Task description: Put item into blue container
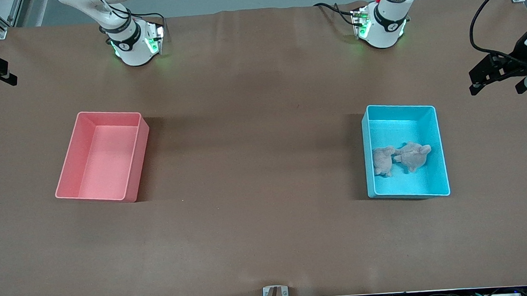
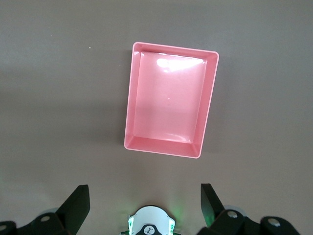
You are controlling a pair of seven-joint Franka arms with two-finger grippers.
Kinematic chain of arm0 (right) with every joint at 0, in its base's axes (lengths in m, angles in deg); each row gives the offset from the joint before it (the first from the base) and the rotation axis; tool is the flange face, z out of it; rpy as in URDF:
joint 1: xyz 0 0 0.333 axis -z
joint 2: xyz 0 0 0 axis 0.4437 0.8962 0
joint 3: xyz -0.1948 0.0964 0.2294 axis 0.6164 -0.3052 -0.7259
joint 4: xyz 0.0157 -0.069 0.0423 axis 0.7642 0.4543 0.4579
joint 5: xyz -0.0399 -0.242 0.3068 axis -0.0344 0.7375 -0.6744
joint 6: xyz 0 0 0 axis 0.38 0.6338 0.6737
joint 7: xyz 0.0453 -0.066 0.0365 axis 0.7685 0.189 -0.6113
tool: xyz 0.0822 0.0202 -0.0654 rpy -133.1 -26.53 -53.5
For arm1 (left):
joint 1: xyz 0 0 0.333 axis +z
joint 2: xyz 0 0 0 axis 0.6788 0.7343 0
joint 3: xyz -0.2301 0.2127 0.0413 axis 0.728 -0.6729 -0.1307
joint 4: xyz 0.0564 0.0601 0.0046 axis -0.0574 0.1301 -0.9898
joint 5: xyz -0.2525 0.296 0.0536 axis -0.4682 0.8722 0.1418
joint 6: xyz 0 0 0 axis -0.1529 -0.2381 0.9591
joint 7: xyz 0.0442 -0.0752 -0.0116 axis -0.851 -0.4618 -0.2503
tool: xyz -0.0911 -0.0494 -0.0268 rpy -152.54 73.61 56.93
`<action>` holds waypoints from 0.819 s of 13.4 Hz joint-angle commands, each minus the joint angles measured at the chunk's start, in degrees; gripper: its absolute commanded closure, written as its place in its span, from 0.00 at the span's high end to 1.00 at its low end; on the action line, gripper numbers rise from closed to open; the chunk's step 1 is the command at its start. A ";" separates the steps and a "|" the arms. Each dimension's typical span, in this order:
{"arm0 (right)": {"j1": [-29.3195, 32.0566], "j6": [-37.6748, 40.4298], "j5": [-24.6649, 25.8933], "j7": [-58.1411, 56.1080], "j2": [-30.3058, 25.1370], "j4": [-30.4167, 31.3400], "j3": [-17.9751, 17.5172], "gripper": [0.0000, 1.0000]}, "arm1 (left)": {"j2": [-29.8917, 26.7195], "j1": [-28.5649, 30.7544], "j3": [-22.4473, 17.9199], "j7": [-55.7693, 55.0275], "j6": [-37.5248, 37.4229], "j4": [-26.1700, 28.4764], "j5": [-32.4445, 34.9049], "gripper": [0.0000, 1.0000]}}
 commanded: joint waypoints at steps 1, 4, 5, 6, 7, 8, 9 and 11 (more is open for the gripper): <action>0.09 0.17 0.79 -0.45 -0.92 0.25 -0.41 1.00 | 0.80 1.92 -0.25 0.41 -1.44 -1.99 -5.19 1.00; 0.09 0.61 0.62 -0.28 -1.62 0.34 -0.41 1.00 | 0.88 2.55 -0.43 0.06 -1.44 -1.99 -6.62 1.00; 0.09 0.61 0.35 -0.28 -1.98 0.34 -0.23 1.00 | 0.88 2.55 -0.78 0.06 -1.35 -1.99 -5.83 1.00; 0.18 0.61 0.35 -0.28 -1.98 0.34 -0.15 1.00 | 0.80 2.55 -0.78 0.06 -1.35 -1.99 -4.69 1.00; 0.18 0.53 0.35 -0.36 -1.98 0.34 -0.06 1.00 | 0.88 2.38 -0.78 -0.03 -1.27 -1.99 -3.12 1.00; 0.18 0.61 0.35 -0.37 -1.98 0.34 -0.14 1.00 | 0.88 2.20 -0.35 -0.03 -1.09 -1.99 -1.19 1.00; 0.18 0.61 0.35 -0.45 -1.98 0.43 -0.15 1.00 | 0.80 2.11 -0.08 -0.11 -1.00 -1.99 -0.30 1.00; 0.09 0.53 0.35 -0.45 -1.98 0.43 -0.23 1.00 | 0.88 2.02 -0.08 -0.11 -0.92 -1.99 -0.38 1.00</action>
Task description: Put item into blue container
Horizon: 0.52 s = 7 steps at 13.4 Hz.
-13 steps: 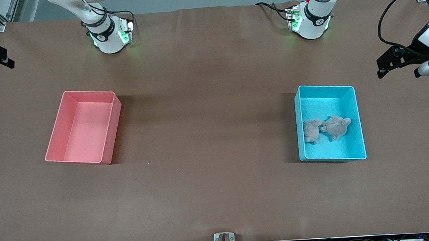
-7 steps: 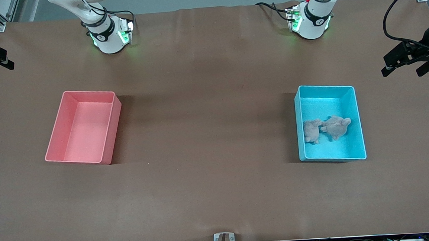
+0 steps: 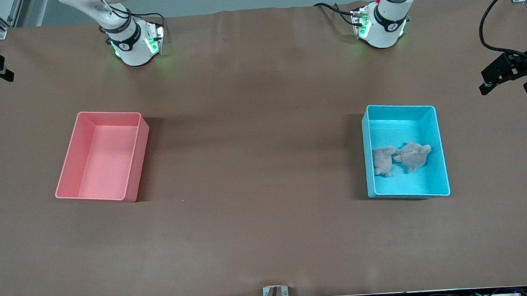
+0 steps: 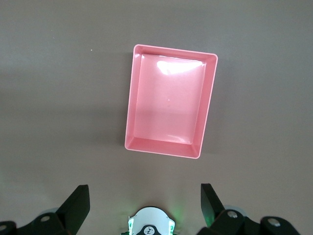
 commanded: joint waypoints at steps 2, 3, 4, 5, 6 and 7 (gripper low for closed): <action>0.09 0.29 0.35 -0.45 -1.04 0.52 -0.21 1.00 | 0.95 -0.29 0.21 0.00 -0.90 -1.71 0.97 1.00; 0.09 0.21 0.44 -0.54 -1.04 0.61 -0.21 1.00 | 1.47 -0.29 0.21 0.00 -0.90 -1.71 0.88 1.00; 0.09 0.20 0.44 -0.54 -1.04 0.61 -0.21 1.00 | 1.48 -0.29 0.21 0.00 -0.90 -1.71 0.97 1.00; 0.09 0.20 0.79 -0.63 -1.04 0.61 -0.21 1.00 | 1.56 -0.38 0.21 0.00 -0.90 -1.71 1.23 1.00; 0.00 -0.06 1.05 -0.72 -1.04 0.69 -0.29 1.00 | 1.56 -0.47 0.21 -0.09 -0.90 -1.71 1.24 1.00; 0.00 -0.06 1.14 -0.80 -0.95 0.69 -0.29 1.00 | 1.56 -0.47 0.21 -0.09 -0.90 -1.71 1.24 1.00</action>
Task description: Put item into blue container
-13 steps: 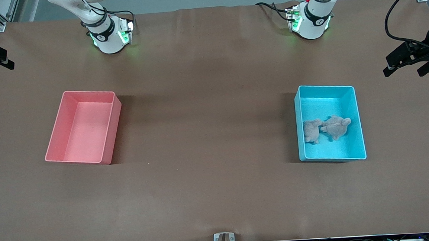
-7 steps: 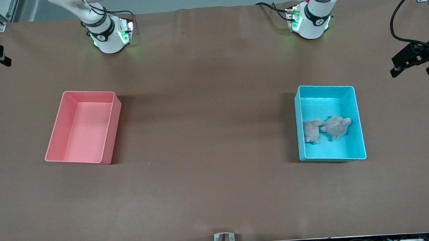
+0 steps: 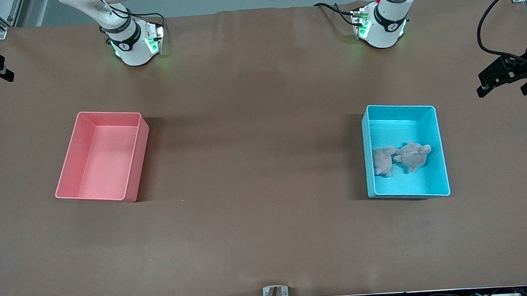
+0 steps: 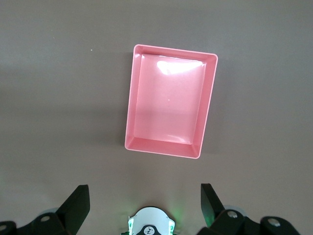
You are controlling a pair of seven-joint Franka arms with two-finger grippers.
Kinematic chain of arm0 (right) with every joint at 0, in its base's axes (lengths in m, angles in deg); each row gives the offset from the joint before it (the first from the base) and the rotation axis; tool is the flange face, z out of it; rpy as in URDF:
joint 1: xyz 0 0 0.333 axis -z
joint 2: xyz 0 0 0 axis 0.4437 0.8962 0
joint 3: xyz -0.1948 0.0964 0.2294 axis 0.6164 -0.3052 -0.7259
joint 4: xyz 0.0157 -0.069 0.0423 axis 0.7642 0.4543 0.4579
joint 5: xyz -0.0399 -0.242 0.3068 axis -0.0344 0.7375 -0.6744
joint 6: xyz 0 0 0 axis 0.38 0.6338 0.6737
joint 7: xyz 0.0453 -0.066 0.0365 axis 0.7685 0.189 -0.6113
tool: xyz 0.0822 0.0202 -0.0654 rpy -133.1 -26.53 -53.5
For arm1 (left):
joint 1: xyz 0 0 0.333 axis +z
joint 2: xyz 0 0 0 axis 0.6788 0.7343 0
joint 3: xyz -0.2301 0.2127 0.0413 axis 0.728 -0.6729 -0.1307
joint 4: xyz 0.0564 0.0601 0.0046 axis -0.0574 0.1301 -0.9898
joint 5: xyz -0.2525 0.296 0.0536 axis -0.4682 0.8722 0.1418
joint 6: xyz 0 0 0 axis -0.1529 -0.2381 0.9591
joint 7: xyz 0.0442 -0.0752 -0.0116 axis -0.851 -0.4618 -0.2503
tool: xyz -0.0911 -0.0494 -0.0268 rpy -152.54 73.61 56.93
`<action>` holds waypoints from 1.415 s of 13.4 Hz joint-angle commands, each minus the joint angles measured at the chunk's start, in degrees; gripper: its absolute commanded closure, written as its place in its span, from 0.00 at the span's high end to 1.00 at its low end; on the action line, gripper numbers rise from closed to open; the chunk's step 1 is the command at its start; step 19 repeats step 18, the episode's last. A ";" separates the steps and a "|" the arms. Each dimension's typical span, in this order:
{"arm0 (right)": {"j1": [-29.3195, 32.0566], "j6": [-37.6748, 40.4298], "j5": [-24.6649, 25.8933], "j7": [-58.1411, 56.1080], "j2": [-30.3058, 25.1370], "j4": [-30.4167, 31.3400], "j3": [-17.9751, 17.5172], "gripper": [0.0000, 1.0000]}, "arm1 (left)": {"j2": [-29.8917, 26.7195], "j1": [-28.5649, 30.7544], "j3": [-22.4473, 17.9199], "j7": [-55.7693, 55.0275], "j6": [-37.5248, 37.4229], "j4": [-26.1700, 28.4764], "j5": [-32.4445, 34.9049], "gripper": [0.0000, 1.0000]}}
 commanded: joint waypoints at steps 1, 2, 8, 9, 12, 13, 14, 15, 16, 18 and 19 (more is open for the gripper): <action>0.00 -0.14 1.23 -0.78 -0.95 0.78 -0.27 1.00 | 0.71 -0.36 0.14 -0.09 -0.90 -1.69 1.11 1.00; -0.09 -0.15 1.58 -0.78 -0.95 0.78 -0.27 1.00 | 0.89 -0.36 0.14 -0.09 -0.90 -1.69 0.94 1.00; 0.00 -0.06 1.50 0.19 -1.04 0.87 -0.27 1.00 | 1.33 -0.09 0.14 -0.09 -0.90 -1.69 0.58 1.00; 0.00 -0.14 1.49 0.45 -1.04 0.87 -0.19 1.00 | 1.33 0.00 0.14 -0.09 -0.90 -1.69 0.58 1.00; -0.17 -0.23 1.49 2.64 -1.04 0.87 -0.36 1.00 | 1.33 0.00 0.14 -0.09 -0.90 -1.69 0.58 1.00; -0.17 -0.32 1.49 2.65 -1.04 0.87 -0.36 1.00 | 1.33 -0.09 0.14 -0.09 -0.90 -1.69 0.50 1.00; -0.17 -0.49 1.49 2.56 -1.04 0.87 -0.28 1.00 | 1.33 0.00 0.14 -0.09 -0.90 -1.69 0.50 1.00; -0.09 -0.58 1.49 2.56 -1.04 0.87 -0.27 1.00 | 1.33 0.00 0.14 -0.09 -0.90 -1.69 0.50 1.00; -0.17 -0.58 1.58 2.56 -0.95 0.87 -0.36 1.00 | 1.33 0.00 0.14 -0.09 -0.90 -1.69 0.50 1.00; -0.17 -0.58 1.67 2.39 -0.95 0.87 -0.28 1.00 | 1.33 0.08 0.14 0.00 -0.90 -1.69 0.50 1.00; -0.17 -0.58 1.67 2.39 -0.95 0.87 -0.28 1.00 | 1.33 0.08 0.14 0.00 -0.90 -1.69 0.50 1.00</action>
